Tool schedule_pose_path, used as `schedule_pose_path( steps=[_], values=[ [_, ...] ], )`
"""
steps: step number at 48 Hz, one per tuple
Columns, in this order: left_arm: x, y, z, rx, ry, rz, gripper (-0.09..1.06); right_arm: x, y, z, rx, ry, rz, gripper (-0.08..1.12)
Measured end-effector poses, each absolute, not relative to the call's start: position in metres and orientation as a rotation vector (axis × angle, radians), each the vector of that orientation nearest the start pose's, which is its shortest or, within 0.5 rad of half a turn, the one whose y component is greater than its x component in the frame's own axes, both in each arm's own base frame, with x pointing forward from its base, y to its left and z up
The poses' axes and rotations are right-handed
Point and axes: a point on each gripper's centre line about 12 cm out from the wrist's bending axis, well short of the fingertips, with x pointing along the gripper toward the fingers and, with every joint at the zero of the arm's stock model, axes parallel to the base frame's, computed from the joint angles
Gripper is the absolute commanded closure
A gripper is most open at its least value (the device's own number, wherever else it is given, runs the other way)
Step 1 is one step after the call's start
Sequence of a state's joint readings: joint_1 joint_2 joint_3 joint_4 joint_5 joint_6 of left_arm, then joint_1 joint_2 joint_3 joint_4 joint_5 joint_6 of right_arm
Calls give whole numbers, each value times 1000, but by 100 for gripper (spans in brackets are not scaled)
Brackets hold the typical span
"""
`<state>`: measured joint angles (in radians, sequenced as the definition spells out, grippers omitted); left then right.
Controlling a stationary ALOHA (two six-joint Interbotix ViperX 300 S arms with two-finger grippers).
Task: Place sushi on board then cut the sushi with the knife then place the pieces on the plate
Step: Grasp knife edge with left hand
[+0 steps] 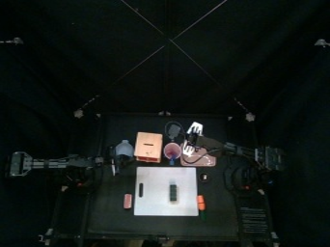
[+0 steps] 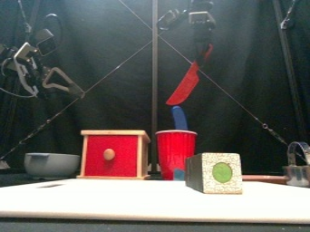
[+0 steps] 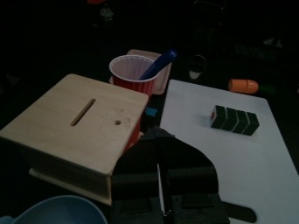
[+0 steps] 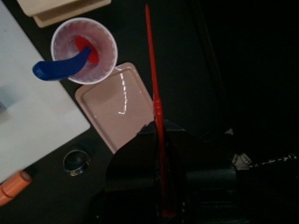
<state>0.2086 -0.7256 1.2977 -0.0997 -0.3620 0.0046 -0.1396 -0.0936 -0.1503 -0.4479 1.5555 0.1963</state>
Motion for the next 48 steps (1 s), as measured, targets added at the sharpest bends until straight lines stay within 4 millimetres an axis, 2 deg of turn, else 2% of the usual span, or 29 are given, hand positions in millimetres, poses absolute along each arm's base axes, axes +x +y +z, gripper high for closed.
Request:
schedule_pose_path(
  steps=[12,20,35,39,48],
  values=[
    [209,48,212,-94,171,247,98,322,-55,401,-5,1063,-563,77],
    [213,47,221,-68,148,232,98,310,-30,388,35,914,-473,77],
    [218,39,230,18,131,169,94,294,3,339,94,698,-281,77],
    [219,32,230,32,133,136,89,287,11,317,101,643,-204,77],
    [221,10,230,75,131,24,69,280,25,274,127,570,-64,77]
  ],
)
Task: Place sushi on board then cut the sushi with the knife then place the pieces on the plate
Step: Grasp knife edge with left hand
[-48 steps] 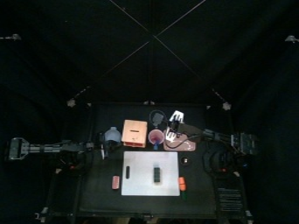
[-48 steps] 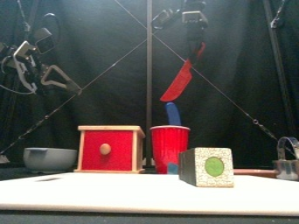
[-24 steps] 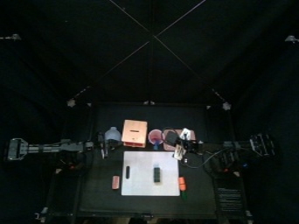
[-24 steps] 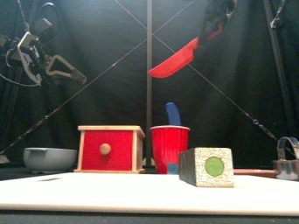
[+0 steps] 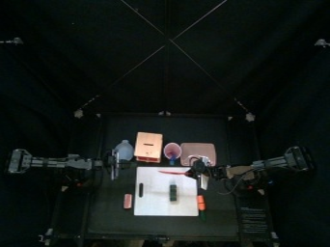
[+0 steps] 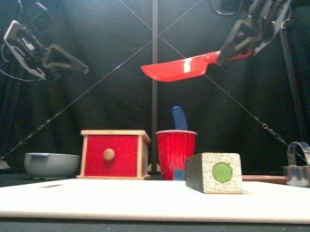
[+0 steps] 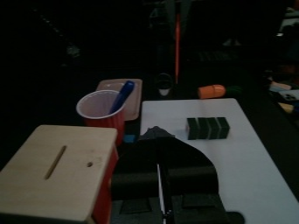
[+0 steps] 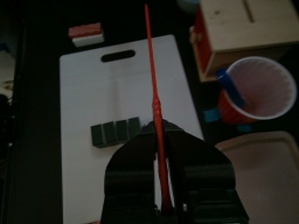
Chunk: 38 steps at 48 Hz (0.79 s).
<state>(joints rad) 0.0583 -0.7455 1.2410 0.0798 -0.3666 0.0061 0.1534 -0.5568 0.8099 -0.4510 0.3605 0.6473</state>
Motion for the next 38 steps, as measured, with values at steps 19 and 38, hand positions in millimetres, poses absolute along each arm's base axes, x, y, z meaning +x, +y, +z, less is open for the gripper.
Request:
schedule_pose_path(
  steps=[19,38],
  values=[
    [233,-12,231,32,150,-60,2,284,32,236,175,586,-9,77],
    [279,-17,213,-34,396,-46,-7,292,26,218,174,645,-38,77]
  ],
)
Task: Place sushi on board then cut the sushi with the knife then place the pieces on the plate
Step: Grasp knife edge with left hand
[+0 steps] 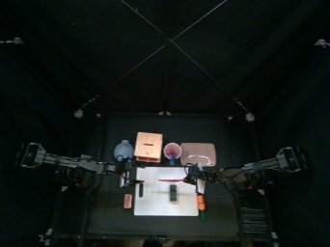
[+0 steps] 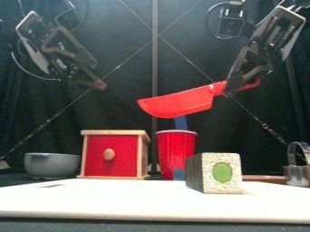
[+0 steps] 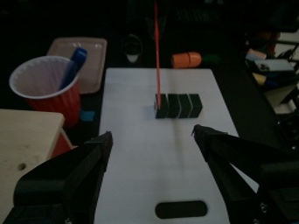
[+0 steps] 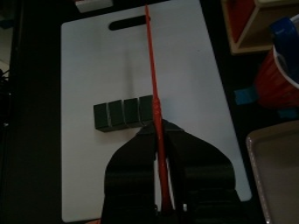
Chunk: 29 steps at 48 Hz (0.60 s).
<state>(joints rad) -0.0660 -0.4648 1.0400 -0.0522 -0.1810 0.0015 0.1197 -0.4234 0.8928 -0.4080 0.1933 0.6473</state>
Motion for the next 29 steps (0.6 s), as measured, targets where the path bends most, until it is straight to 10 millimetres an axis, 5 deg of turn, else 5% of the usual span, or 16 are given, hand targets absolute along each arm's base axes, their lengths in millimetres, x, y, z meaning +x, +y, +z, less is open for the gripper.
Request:
schedule_pose_path(
  steps=[11,29],
  values=[
    [313,-23,197,-32,558,-55,-6,293,26,215,177,653,-39,77],
    [356,-28,176,31,575,-79,-6,297,27,206,176,671,-33,77]
  ],
)
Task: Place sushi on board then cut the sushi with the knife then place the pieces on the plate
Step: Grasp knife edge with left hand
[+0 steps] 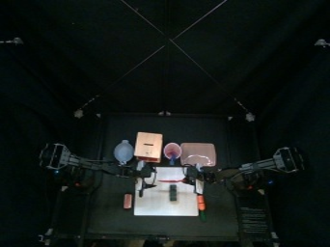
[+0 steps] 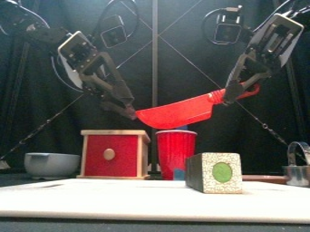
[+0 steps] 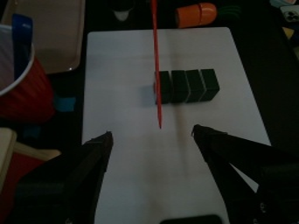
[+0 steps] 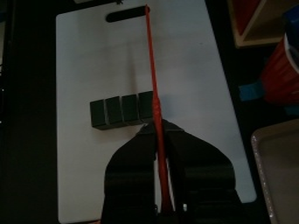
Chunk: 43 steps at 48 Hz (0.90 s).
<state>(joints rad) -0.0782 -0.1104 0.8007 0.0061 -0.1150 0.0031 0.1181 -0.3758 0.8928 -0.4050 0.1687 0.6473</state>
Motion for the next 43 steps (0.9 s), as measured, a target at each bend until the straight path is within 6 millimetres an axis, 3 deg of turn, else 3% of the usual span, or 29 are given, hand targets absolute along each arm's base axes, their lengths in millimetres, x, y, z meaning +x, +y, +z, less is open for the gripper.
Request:
schedule_pose_path(
  steps=[32,43],
  values=[
    [390,-32,158,34,524,-86,-5,298,29,204,177,673,-28,77],
    [390,-32,159,32,521,-84,6,299,30,199,174,691,-27,77]
  ],
)
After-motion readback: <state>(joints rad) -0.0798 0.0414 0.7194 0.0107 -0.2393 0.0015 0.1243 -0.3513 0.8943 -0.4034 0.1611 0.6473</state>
